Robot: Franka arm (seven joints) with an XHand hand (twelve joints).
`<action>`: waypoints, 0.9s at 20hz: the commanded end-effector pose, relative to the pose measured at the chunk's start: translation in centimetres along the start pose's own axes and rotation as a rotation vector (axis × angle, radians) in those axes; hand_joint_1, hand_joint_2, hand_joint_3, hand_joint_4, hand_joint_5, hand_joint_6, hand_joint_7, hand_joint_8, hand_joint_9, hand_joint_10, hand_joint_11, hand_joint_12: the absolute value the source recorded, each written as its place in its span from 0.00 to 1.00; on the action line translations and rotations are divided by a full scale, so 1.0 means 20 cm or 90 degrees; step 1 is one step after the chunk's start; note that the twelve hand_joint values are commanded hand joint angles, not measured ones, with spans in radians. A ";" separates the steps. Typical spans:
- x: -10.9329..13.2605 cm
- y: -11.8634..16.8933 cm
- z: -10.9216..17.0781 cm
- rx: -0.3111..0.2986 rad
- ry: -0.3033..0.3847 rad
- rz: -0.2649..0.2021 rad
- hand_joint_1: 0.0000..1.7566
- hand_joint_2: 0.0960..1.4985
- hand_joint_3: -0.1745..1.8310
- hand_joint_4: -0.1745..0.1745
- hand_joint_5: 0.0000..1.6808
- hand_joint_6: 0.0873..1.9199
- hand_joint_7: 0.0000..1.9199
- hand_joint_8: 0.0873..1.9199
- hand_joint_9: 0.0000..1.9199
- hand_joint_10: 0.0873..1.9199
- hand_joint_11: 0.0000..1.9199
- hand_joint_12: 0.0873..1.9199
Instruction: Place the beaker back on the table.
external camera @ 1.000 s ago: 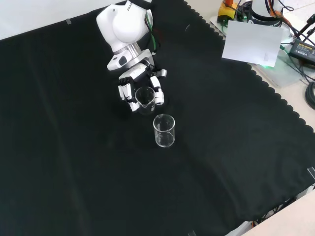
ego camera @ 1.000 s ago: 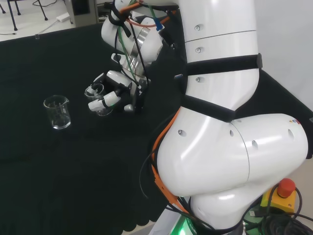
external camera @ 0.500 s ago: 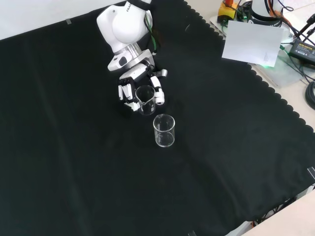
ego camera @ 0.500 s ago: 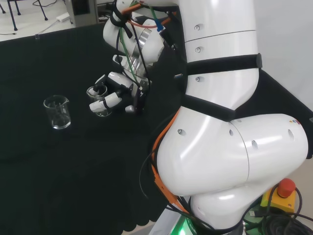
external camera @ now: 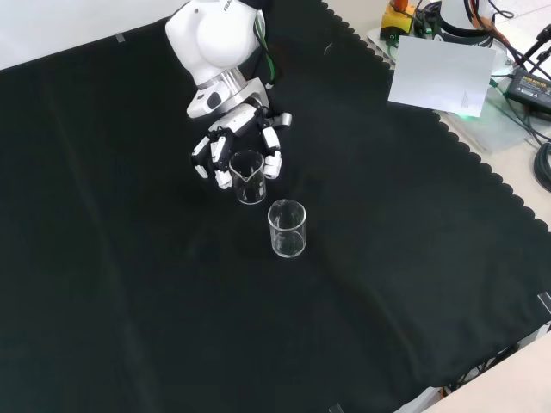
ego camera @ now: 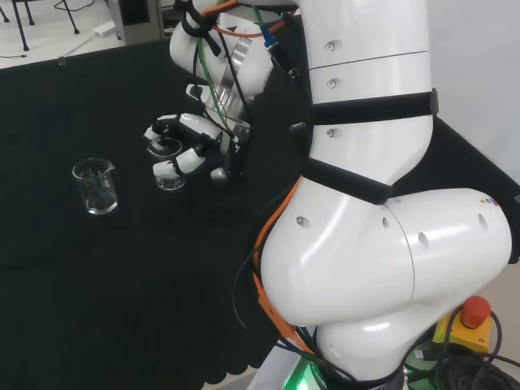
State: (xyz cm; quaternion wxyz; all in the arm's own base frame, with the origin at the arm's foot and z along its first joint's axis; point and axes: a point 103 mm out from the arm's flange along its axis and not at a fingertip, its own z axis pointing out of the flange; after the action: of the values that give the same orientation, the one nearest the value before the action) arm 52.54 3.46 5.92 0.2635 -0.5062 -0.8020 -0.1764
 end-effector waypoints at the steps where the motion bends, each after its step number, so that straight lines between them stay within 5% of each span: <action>1: 0.02 -0.03 -0.03 0.013 -0.025 0.006 0.54 0.28 0.35 0.29 0.28 0.30 0.48 0.00 0.49 0.00 0.02 0.71; 18: 0.21 -0.19 -0.35 -0.034 -0.071 0.034 0.49 0.32 0.29 0.28 0.26 0.16 0.37 0.00 0.38 0.00 0.00 0.60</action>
State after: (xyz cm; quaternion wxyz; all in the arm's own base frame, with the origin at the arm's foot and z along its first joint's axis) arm 51.11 2.07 12.04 0.2227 -0.5252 -0.8046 -0.1650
